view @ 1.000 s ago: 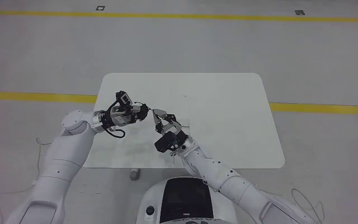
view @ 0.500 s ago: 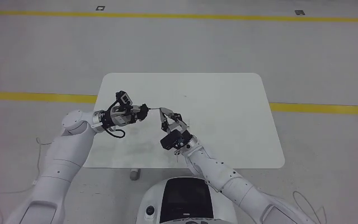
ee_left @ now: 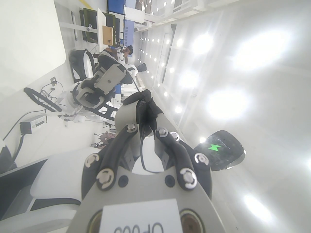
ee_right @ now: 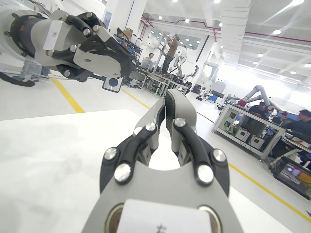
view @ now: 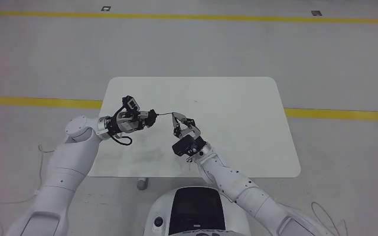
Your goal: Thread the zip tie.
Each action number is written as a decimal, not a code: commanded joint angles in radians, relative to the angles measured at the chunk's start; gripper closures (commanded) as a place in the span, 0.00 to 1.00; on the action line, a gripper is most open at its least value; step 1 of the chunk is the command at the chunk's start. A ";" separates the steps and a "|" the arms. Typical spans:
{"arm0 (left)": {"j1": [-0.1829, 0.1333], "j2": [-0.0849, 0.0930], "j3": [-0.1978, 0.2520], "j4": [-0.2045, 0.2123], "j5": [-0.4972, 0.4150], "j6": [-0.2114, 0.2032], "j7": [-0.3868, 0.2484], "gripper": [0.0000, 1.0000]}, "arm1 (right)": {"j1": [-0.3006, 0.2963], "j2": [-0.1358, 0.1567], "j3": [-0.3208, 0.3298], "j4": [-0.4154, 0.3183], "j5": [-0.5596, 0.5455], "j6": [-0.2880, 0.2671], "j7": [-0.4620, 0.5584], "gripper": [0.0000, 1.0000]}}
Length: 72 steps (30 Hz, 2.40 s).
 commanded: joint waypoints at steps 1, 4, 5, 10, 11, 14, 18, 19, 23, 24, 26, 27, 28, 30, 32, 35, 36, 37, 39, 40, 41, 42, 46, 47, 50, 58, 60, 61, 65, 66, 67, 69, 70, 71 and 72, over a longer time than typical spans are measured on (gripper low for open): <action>0.000 0.000 0.000 0.000 0.000 0.000 0.000 1.00 | 0.001 0.001 -0.002 0.000 0.000 0.000 0.007 1.00; 0.000 0.000 0.000 0.000 0.000 0.000 0.000 1.00 | 0.002 0.003 -0.004 -0.001 0.000 0.000 0.014 1.00; 0.000 0.000 0.000 0.000 0.000 0.000 0.000 1.00 | 0.002 0.003 -0.003 -0.001 0.000 0.000 0.016 1.00; 0.000 0.000 0.000 0.000 0.000 0.000 0.000 1.00 | 0.000 0.005 -0.001 -0.002 0.000 0.000 0.023 1.00; 0.000 0.000 0.000 0.000 0.000 0.000 0.000 1.00 | 0.000 0.006 0.000 -0.002 0.000 0.000 0.025 1.00; 0.000 0.000 0.000 0.000 0.000 0.000 0.000 1.00 | -0.001 0.006 0.002 -0.003 0.000 0.000 0.028 1.00; 0.000 0.000 0.000 0.000 0.000 0.000 0.000 1.00 | -0.002 0.007 0.003 -0.003 0.000 0.000 0.033 1.00; 0.000 0.000 0.000 0.000 0.000 0.000 0.000 1.00 | -0.002 0.007 0.003 -0.002 0.000 0.000 0.035 1.00; 0.000 0.000 0.000 0.000 0.000 0.000 0.000 1.00 | -0.002 0.007 0.004 -0.001 0.000 0.000 0.037 1.00; 0.000 0.000 0.000 0.000 0.000 0.000 0.000 1.00 | -0.002 0.007 0.005 -0.001 0.000 0.000 0.038 1.00; 0.000 0.000 0.000 0.000 0.000 0.000 0.000 1.00 | -0.003 0.007 0.007 -0.001 0.000 0.000 0.039 1.00; 0.000 0.000 0.000 0.000 0.000 0.000 0.000 1.00 | -0.004 0.007 0.008 -0.002 0.000 0.000 0.039 1.00; 0.000 0.000 0.000 0.000 0.000 0.000 0.000 1.00 | -0.005 0.007 0.009 -0.003 0.000 0.000 0.041 1.00; 0.000 0.000 0.000 0.000 0.000 0.000 0.000 1.00 | -0.008 0.007 0.012 -0.004 0.000 0.000 0.042 1.00; 0.000 0.000 0.000 0.000 0.000 0.000 0.000 1.00 | -0.009 0.007 0.015 -0.005 0.000 0.000 0.043 1.00; 0.000 0.000 0.000 0.000 0.000 0.000 0.000 1.00 | -0.011 0.007 0.019 -0.006 0.000 0.000 0.044 1.00; 0.000 0.000 0.000 0.000 0.000 0.000 0.000 1.00 | -0.012 0.008 0.020 -0.006 0.000 0.000 0.045 1.00; 0.000 0.000 0.000 0.000 0.000 0.000 0.000 1.00 | -0.012 0.008 0.021 -0.006 0.000 0.000 0.046 1.00; 0.000 0.000 0.000 0.000 0.000 0.000 0.000 1.00 | -0.012 0.008 0.023 -0.005 0.000 0.000 0.047 1.00; 0.000 0.000 0.000 0.000 0.000 0.000 0.000 1.00 | -0.013 0.008 0.024 -0.005 0.000 0.000 0.048 1.00; 0.000 0.000 0.000 0.000 0.000 0.000 0.000 1.00 | -0.014 0.008 0.026 -0.006 0.000 0.000 0.048 1.00; 0.000 0.000 0.000 0.000 0.000 0.000 0.000 1.00 | -0.017 0.008 0.028 -0.008 0.000 0.000 0.049 1.00; 0.000 0.000 0.000 0.000 0.000 0.000 0.000 1.00 | -0.022 0.008 0.037 -0.010 0.000 0.000 0.049 1.00; 0.000 0.000 0.000 0.000 0.000 0.000 0.000 1.00 | -0.023 0.008 0.040 -0.011 0.000 0.000 0.049 1.00; 0.000 0.000 0.000 0.000 0.000 0.000 0.000 1.00 | -0.028 0.009 0.048 -0.013 0.000 0.000 0.048 1.00; 0.000 0.000 0.000 0.000 0.000 0.000 0.000 1.00 | -0.036 0.012 0.059 -0.017 0.000 0.000 0.050 1.00; 0.000 0.000 0.000 0.000 0.000 0.000 0.000 1.00 | -0.036 0.013 0.059 -0.018 0.000 0.000 0.052 1.00; 0.000 0.000 0.000 0.000 0.000 0.000 0.000 1.00 | -0.036 0.014 0.059 -0.018 0.000 0.000 0.053 1.00; 0.000 0.000 0.000 0.000 0.000 0.000 0.000 1.00 | -0.037 0.015 0.062 -0.020 0.000 0.000 0.054 1.00; 0.000 0.000 0.000 0.000 0.000 0.000 0.000 1.00 | -0.037 0.015 0.063 -0.021 0.000 0.000 0.055 1.00; 0.000 0.000 0.000 0.000 0.000 0.000 0.000 1.00 | -0.038 0.016 0.064 -0.022 0.000 0.000 0.055 1.00; 0.000 0.000 0.000 0.000 0.000 0.000 0.000 1.00 | -0.040 0.016 0.070 -0.022 0.000 0.000 0.057 1.00; 0.000 0.000 0.000 0.000 0.000 0.000 0.000 1.00 | -0.044 0.017 0.077 -0.022 0.000 0.000 0.060 1.00; 0.000 0.000 0.000 0.000 0.000 0.000 0.000 1.00 | -0.047 0.016 0.083 -0.023 0.000 0.000 0.062 1.00; 0.000 0.000 0.000 0.000 0.000 0.000 0.000 1.00 | -0.053 0.016 0.092 -0.025 0.003 0.000 0.065 1.00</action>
